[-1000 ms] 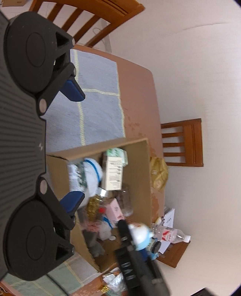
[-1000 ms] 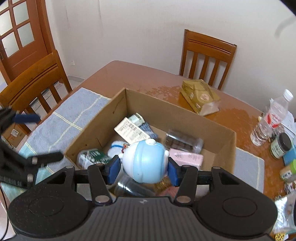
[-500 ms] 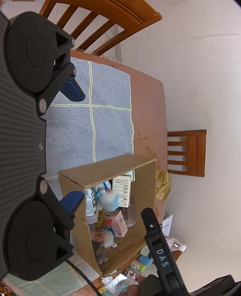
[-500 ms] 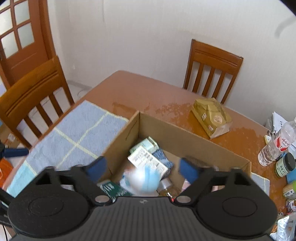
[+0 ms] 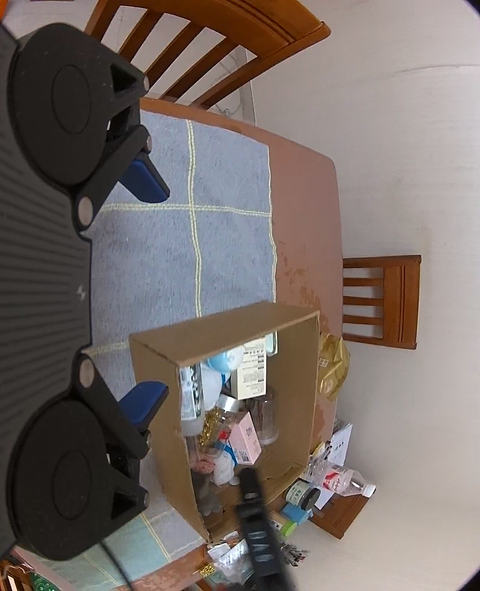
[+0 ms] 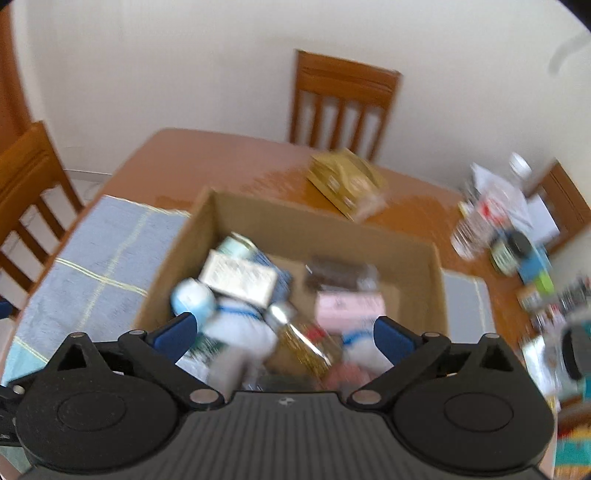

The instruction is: Organize objects

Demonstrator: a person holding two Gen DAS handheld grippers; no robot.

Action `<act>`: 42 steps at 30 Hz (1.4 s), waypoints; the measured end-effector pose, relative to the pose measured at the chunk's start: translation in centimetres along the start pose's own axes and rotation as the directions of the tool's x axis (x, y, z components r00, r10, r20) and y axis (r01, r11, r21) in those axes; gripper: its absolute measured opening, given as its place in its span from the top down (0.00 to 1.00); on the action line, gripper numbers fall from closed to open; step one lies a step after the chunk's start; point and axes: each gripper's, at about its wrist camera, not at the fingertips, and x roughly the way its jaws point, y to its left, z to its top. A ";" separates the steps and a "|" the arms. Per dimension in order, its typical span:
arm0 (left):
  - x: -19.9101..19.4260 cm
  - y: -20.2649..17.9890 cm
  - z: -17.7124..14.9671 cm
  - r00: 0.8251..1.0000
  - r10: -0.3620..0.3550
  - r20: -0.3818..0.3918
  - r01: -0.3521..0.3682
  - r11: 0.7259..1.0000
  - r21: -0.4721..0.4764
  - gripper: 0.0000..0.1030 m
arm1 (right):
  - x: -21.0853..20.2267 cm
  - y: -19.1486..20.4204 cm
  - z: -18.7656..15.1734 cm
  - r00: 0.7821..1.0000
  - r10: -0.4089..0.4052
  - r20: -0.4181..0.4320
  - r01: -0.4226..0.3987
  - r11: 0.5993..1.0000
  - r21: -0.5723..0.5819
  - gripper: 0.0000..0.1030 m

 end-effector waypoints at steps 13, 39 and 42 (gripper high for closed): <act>0.0 -6.3 0.1 0.989 0.119 -0.088 -0.128 0.985 -0.114 0.01 | 1.6 -4.4 -5.9 0.991 0.058 -0.124 -0.040 0.988 0.147 0.00; -0.3 -12.5 2.5 0.977 0.151 -0.151 -0.167 0.981 -0.099 0.01 | -2.4 -8.5 -6.4 0.990 0.078 -0.114 -0.060 0.987 0.149 0.00; -0.3 -12.5 2.5 0.976 0.151 -0.154 -0.167 0.981 -0.095 0.01 | -2.4 -8.5 -6.6 0.990 0.082 -0.117 -0.063 0.985 0.158 0.00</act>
